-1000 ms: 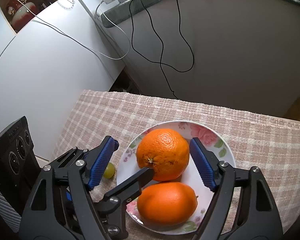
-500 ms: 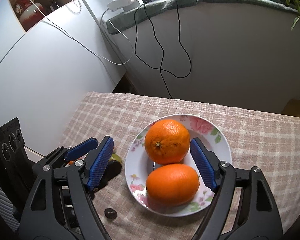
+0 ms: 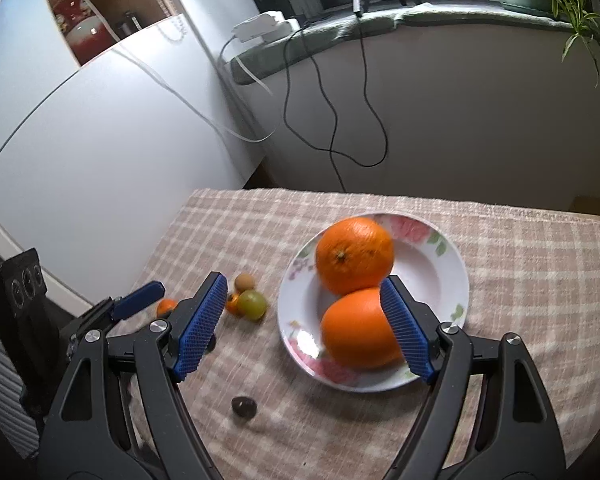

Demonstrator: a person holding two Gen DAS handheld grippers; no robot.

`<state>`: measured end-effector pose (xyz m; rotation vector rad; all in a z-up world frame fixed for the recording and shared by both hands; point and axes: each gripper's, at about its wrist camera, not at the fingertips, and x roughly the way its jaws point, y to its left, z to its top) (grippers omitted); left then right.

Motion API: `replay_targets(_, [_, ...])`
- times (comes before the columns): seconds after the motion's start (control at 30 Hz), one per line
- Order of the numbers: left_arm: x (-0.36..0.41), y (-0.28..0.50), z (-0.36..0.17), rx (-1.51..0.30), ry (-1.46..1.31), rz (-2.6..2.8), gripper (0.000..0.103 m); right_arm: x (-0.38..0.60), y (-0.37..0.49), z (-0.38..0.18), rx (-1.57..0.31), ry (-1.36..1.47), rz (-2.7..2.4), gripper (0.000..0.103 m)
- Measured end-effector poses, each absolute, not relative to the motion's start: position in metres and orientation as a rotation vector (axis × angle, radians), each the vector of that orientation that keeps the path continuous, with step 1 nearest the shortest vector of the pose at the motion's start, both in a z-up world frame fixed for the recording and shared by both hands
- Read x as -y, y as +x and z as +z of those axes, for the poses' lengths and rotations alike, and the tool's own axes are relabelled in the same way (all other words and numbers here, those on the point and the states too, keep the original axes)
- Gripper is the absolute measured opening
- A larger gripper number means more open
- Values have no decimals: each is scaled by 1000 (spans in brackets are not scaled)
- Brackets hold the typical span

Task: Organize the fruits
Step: 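Move the right gripper to the dark plum and close on it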

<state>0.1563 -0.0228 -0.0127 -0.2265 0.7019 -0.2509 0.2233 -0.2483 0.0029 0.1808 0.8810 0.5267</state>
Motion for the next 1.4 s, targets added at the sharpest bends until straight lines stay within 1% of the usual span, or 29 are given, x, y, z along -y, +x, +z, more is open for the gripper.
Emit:
replay_targets(0.3, [-26,122,-33,-718,-289,-168,70,240,185,-11,-877,115,549,82])
replay_targets(0.37, [-32,117,-39,-725,-293,-156,66,239,177,-15,-866,117,552,82])
replay_targets(0.43, [-36,114,-45,-738,-299,-155,56,237,169,-21,-863,113,564,82])
replay_targets(0.47, [-37,114,-47,-742,-303,-157,54,235,165,-24,-863,103,566,82])
replay_targets(0.53, [-36,111,-52,-749,-299,-166,46,229,158,-31,-859,79,571,81])
replay_targets(0.6, [-29,111,-55,-759,-276,-183,40,223,152,-36,-862,60,585,70])
replay_targets(0.67, [-24,112,-60,-770,-262,-196,40,216,147,-42,-874,38,603,62])
replay_targets(0.8, [-16,117,-71,-799,-259,-210,36,204,138,-54,-897,8,637,54])
replay_targets(0.9, [-11,121,-77,-813,-237,-205,36,196,132,-64,-916,-14,656,49])
replay_targets(1.27, [-7,139,-88,-846,-201,-167,36,171,124,-81,-939,-119,686,45])
replay_targets(1.4, [-7,145,-92,-860,-187,-158,36,166,125,-85,-953,-142,685,41])
